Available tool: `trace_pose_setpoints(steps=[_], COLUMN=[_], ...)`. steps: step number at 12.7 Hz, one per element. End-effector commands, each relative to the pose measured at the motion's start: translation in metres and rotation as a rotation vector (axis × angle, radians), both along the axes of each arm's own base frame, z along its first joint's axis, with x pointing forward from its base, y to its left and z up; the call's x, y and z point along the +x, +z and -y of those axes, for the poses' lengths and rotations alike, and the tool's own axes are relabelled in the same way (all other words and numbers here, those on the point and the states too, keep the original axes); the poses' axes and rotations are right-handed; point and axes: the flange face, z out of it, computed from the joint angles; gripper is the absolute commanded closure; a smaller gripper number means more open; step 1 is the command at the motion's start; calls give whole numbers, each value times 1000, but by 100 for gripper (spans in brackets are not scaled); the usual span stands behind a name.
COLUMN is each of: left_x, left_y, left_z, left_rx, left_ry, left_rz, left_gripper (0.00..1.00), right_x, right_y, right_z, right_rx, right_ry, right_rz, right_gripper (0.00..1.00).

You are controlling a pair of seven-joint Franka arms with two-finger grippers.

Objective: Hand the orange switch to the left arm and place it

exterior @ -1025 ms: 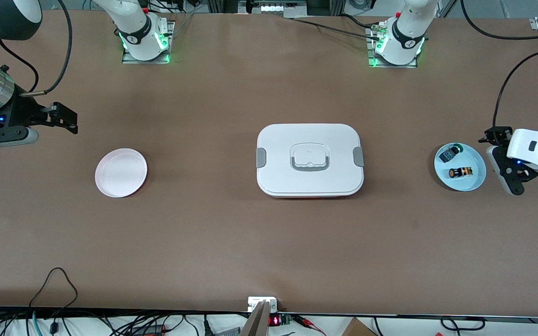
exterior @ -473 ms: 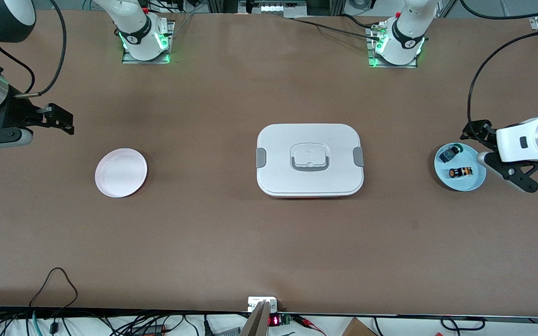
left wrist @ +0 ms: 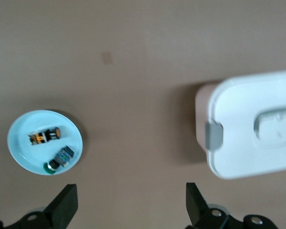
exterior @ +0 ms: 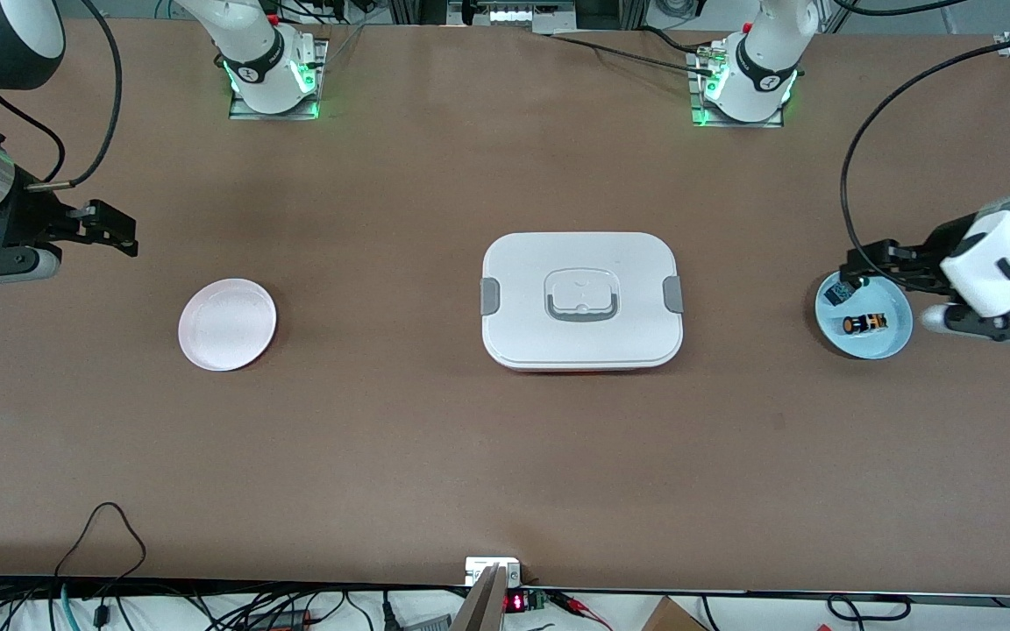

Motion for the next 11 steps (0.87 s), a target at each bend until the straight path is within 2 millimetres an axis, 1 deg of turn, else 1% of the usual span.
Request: trace_pose_setpoints(steps=[1,2,3,6,8,11], left_x=[-48,-55,-56,-57,-62,-64], left_y=[16,20,27,28,25,28], left_z=[31,30,18,21,23,24], left_rx=[168,206,207,198,131,126], left_ry=[14,12,29,26,40,56], left_rz=[85,98,118,122,109,103], left_gripper=[0,0,0,0,0,0], right_x=[0,0,0,1,1,1], right_y=[4,4,4,3,3,3], right_z=[0,1,1,1,0,2], right_rx=[16,16,16,16,18,16], right_ry=[-1,-5,-5,-7,-5,-8], right_rz=[-2,-2,-2,-3,-3,-3], right_gripper=[0,0,0,0,0,0])
